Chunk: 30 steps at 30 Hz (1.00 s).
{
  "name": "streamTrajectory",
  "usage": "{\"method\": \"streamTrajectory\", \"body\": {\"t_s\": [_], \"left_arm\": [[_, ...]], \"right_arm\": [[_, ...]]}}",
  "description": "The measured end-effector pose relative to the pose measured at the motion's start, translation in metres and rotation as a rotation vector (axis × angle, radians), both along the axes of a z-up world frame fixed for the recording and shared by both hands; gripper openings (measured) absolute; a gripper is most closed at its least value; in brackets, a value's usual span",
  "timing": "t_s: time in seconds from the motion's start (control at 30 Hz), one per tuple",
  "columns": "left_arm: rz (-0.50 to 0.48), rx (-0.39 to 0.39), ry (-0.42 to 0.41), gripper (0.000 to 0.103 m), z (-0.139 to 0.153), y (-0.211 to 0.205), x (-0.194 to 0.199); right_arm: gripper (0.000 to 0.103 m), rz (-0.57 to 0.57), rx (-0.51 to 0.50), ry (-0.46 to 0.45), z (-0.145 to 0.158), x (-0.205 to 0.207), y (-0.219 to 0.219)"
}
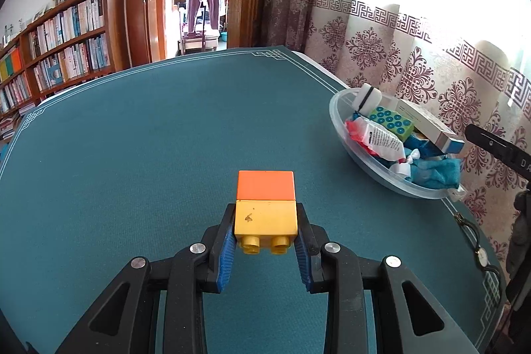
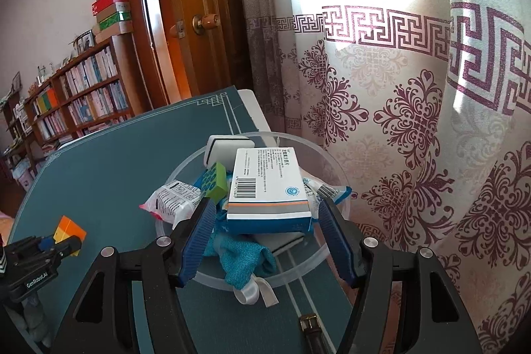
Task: Organize objects
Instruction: 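Lower the medicine box into the bowl and open the right gripper, then lower the toy brick into the bowl and open the left gripper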
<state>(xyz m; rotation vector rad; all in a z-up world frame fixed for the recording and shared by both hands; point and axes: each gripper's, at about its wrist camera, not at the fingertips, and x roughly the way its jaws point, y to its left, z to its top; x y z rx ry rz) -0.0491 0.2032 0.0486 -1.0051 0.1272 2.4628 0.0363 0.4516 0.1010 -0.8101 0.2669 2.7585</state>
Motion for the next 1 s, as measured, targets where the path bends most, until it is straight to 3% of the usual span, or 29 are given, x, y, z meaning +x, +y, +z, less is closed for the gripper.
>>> {"method": "streamTrajectory", "body": {"t_s": [0.4, 0.8, 1.0], "left_arm": [[-0.160, 0.047, -0.035, 0.033, 0.017, 0.073, 0.011], [-0.251, 0.018, -0.004, 0.034, 0.024, 0.134, 0.010], [-0.259, -0.009, -0.045, 0.034, 0.011, 0.156, -0.007]], "right_arm": [[0.066, 0.068, 0.000, 0.001, -0.016, 0.022, 0.002], [0.066, 0.059, -0.030, 0.011, -0.022, 0.031, 0.024], [0.066, 0.060, -0.047, 0.020, -0.023, 0.033, 0.030]]}}
